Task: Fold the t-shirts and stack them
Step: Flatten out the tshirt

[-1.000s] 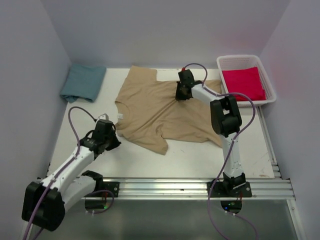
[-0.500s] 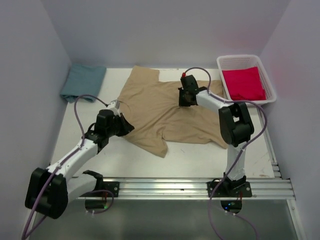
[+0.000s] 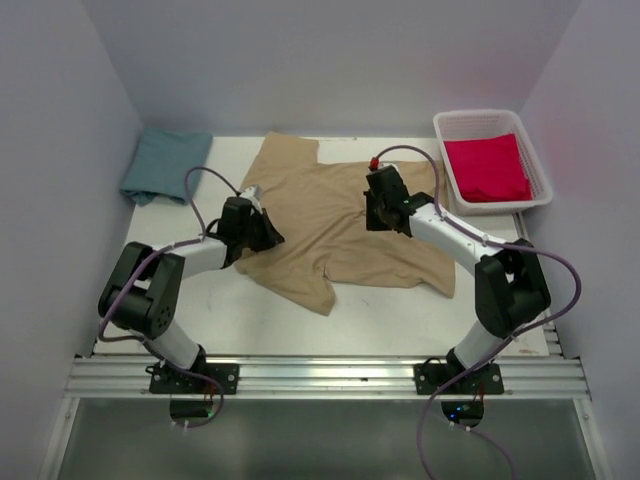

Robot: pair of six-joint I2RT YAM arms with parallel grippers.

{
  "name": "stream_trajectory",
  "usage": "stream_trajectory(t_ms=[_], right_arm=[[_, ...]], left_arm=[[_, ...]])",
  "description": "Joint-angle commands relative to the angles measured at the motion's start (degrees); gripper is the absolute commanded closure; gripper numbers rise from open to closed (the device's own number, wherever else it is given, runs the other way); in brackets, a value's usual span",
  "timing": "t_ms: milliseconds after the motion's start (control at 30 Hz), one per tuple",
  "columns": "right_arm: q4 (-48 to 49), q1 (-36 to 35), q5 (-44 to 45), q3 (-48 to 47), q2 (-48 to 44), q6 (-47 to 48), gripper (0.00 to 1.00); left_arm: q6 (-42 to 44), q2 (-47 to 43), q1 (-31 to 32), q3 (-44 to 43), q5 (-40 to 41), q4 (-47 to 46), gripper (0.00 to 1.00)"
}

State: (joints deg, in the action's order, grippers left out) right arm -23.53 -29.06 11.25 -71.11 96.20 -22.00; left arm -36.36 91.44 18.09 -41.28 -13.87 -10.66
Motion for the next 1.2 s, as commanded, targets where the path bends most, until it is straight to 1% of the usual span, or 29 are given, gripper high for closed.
stream_trajectory(t_ms=[0, 167, 300, 400, 467, 500, 700, 800, 833, 933, 1000, 1167], right_arm=[[-2.04, -0.12, 2.81, 3.60, -5.84, -1.82, 1.00], [-3.54, -0.30, 4.66, 7.56, -11.47, -1.91, 1.00], [-5.03, -0.38, 6.51, 9.85, -15.08, -2.08, 1.00], [-6.44, -0.38, 7.91, 11.25, -15.61, -2.43, 1.00], [-7.32, -0.38, 8.44, 12.83, -15.43, -3.22, 1.00], [-7.32, -0.38, 9.05, 13.54, -15.52, -3.66, 1.00], [-6.71, -0.30, 10.55, 17.14, -14.38, -6.74, 1.00], [-7.06, -0.30, 11.25, 17.23, -13.32, -7.18, 1.00], [-6.97, -0.30, 11.78, 17.50, -13.24, -7.27, 1.00], [-5.57, -0.30, 12.92, 17.76, -12.62, -6.92, 1.00], [-4.86, 0.05, 12.84, 17.33, -10.88, -6.74, 1.00], [-1.97, 1.10, 11.17, 14.78, -4.81, -6.74, 1.00]], left_arm=[[0.94, 6.45, -0.16, -4.06, 3.41, -3.94, 1.00], [-1.51, 15.33, -1.21, -10.48, 4.11, -3.32, 1.00], [-2.31, 20.26, -1.47, -15.31, 4.02, -3.23, 1.00], [-2.40, 24.30, -2.26, -22.15, 4.29, -1.75, 1.00], [-2.75, 27.37, -4.01, -25.15, 3.85, -0.08, 1.00], [-2.84, 28.43, -4.81, -28.04, 3.50, 0.54, 1.00], [-2.31, 34.50, -10.96, -35.79, 1.30, 2.04, 1.00], [-2.66, 37.14, -13.16, -37.21, -1.33, -0.06, 1.00], [-3.19, 37.75, -14.03, -37.30, -4.38, -2.24, 1.00], [-3.63, 38.99, -14.66, -37.83, -8.09, -1.92, 1.00], [-3.46, 38.03, -14.57, -36.17, -9.15, -2.18, 1.00], [-2.93, 31.02, -14.57, -29.75, -9.51, -2.09, 1.00]])
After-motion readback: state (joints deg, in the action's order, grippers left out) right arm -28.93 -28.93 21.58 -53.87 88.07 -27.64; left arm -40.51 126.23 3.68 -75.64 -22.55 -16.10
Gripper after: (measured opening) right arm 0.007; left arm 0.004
